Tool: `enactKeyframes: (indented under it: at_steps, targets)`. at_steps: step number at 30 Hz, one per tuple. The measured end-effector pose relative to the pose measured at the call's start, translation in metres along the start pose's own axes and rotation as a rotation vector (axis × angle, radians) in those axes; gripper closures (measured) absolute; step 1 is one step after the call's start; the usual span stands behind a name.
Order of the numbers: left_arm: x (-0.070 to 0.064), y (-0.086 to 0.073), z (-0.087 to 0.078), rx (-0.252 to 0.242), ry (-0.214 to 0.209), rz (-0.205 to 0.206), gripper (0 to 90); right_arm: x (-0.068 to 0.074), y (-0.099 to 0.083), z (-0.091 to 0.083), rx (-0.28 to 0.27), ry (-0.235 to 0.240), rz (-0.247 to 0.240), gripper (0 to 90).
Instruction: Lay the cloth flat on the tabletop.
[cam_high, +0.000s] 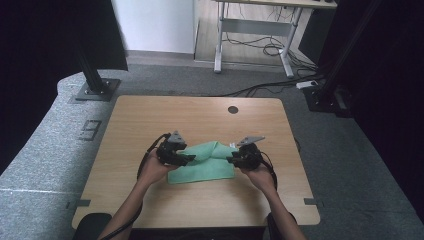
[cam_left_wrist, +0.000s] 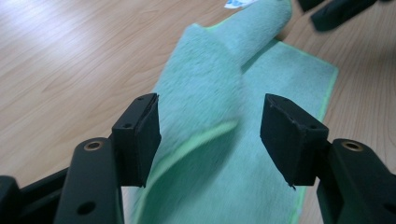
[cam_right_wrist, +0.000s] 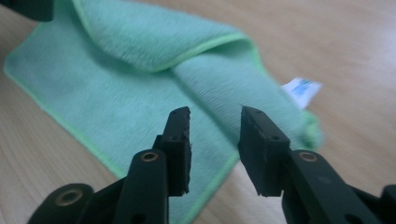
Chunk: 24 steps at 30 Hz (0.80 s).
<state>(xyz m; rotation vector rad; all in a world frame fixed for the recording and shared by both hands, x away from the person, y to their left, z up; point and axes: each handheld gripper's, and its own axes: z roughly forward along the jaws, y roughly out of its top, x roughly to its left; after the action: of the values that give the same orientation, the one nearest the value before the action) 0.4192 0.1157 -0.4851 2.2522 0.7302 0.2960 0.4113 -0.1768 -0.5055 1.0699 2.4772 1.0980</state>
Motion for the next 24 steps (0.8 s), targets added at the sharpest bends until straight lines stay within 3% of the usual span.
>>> enactKeyframes:
  at_steps: [3,6,8,11,12,19,20,21,24]
  targets:
    - [-0.005,0.007,0.013,0.036,0.017,0.038,38.2,0.006,-0.007,0.01,0.009,0.01,-0.006,64.6]
    - [-0.008,0.008,0.027,0.09,0.043,0.069,44.5,0.011,-0.012,0.018,0.021,0.019,-0.013,64.9]
    - [-0.006,0.007,0.034,0.121,0.055,0.067,59.2,0.014,-0.014,0.022,0.041,0.016,-0.025,64.7]
    - [0.0,0.006,0.037,0.113,0.044,0.015,81.0,0.017,-0.017,0.028,0.075,-0.001,-0.049,63.2]
    - [0.003,0.006,0.036,0.099,0.05,-0.004,83.1,0.018,-0.018,0.029,0.076,-0.007,-0.056,62.9]
    - [0.033,0.006,0.012,0.006,0.152,-0.128,83.8,0.019,-0.02,0.028,0.075,-0.004,-0.064,60.2]
    - [0.033,0.006,0.012,0.006,0.152,-0.128,83.5,0.019,-0.02,0.028,0.075,-0.003,-0.064,60.0]
    - [0.043,0.003,0.005,0.002,0.175,-0.16,83.3,0.019,-0.02,0.028,0.077,-0.003,-0.065,59.7]
    - [0.054,-0.005,-0.001,0.017,0.204,-0.19,82.3,0.019,-0.021,0.027,0.079,-0.003,-0.067,59.4]
